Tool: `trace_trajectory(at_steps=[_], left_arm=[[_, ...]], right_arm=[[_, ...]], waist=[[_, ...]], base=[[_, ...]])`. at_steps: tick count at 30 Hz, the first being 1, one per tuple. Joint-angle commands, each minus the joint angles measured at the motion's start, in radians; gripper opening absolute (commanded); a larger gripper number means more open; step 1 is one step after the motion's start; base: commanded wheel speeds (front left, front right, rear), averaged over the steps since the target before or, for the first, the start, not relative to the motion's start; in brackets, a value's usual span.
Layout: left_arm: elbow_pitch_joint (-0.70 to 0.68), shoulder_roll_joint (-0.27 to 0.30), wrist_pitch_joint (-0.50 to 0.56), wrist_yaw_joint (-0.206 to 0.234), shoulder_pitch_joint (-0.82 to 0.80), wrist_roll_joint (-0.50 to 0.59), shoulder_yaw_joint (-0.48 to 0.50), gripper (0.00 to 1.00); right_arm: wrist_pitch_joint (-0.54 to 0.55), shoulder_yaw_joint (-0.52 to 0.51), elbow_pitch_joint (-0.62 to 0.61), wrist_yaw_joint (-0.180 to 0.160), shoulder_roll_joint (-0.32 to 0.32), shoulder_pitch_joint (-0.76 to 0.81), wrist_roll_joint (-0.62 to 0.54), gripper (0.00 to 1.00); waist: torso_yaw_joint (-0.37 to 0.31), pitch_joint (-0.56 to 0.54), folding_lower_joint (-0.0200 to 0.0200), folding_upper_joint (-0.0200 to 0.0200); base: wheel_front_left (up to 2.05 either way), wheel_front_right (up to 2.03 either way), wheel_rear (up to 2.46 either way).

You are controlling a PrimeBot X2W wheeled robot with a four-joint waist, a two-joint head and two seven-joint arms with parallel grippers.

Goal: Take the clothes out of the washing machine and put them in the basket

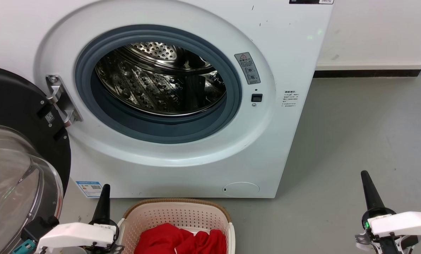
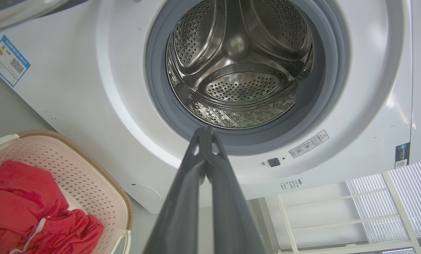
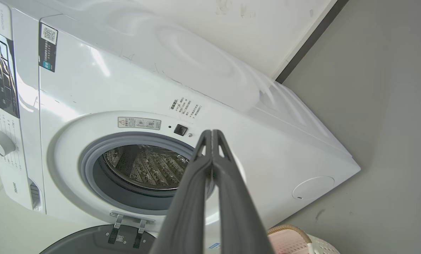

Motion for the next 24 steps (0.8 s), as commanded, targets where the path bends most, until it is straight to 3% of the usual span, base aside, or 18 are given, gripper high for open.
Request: trace_trajectory(at_steps=[1,24], left_arm=[[-0.003,0.0,0.008,-0.008,-0.023,-0.034,0.006,0.0],[0.019,-0.001,0.061,-0.025,-0.058,-0.252,0.016,0.0]], right_arm=[[0.008,-0.002,-0.002,0.0,-0.004,-0.024,0.036,0.0],[0.06,-0.006,0.017,0.0,-0.005,-0.054,0.259,0.0]], waist=[[0.0,0.0,-0.0001,0.0],[0.005,0.004,-0.0001,0.0]], base=[[0.0,0.0,0.0],[0.0,0.0,0.0]])
